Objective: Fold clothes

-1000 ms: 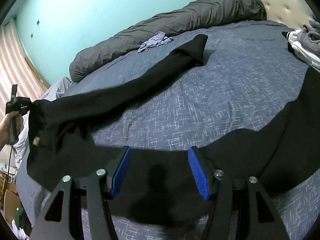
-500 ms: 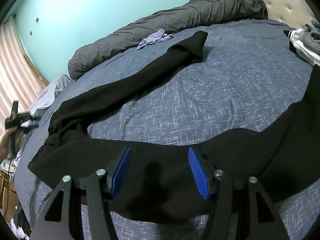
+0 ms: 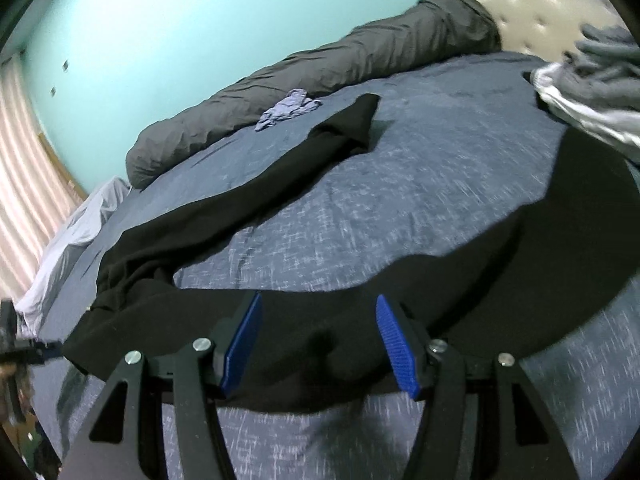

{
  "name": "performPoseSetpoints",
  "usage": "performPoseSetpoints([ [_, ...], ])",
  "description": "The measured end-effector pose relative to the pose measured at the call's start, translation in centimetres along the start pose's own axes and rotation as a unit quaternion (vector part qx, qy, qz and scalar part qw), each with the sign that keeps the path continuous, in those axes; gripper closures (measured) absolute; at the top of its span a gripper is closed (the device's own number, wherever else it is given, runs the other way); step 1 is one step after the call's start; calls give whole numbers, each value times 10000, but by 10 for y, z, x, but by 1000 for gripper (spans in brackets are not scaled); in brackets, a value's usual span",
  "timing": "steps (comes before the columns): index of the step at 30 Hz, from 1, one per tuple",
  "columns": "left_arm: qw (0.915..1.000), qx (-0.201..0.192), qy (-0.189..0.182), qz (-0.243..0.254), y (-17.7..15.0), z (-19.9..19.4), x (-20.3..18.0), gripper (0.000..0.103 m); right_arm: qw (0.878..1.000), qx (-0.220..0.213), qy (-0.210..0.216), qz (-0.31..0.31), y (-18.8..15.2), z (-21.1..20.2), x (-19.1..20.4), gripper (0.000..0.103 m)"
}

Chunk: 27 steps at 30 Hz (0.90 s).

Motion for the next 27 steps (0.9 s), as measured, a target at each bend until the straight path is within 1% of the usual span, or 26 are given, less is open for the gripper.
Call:
performPoseSetpoints([
  [5, 9987, -9, 208, 475, -20, 4, -7, 36, 9999, 43, -51, 95, -8, -21, -5, 43],
  [9, 9960, -18, 576, 686, -20, 17, -10, 36, 9997, 126, -206, -14, -20, -31, -9, 43],
  [13, 9948, -116, 644, 778, -18, 29, -16, 36, 9992, 281, -272, -27, -31, -32, -12, 43],
  [19, 9923, -224, 777, 939, -16, 41, -17, 36, 9987, 346, -332, -148, -36, -41, -14, 43],
  [20, 9918, -231, 799, 969, -15, 42, -16, 43, 9986, 359, -357, -154, -37, -42, -15, 43],
  [21, 9912, -226, 831, 1001, -14, 42, -15, 52, 9985, 383, -373, -147, -38, -43, -16, 43],
  [22, 9907, -250, 852, 1031, -12, 39, -14, 79, 9983, 406, -386, -152, -40, -43, -17, 43],
  [23, 9901, -292, 868, 1059, -10, 35, -13, 88, 9982, 427, -398, -163, -41, -43, -17, 43],
  [27, 9876, -494, 922, 1170, -1, 18, -9, 94, 9981, 442, -386, -171, -41, -45, -16, 43],
])
Point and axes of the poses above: each gripper's, at about its wrist camera, not at the fingertips, and z roughly the way its jaws point, x to its left, y to its top, the point moved 8 cm from there along z, roughly the way its jaws point, and after that the axes turned 1 degree about -x, right-handed, at the moved point
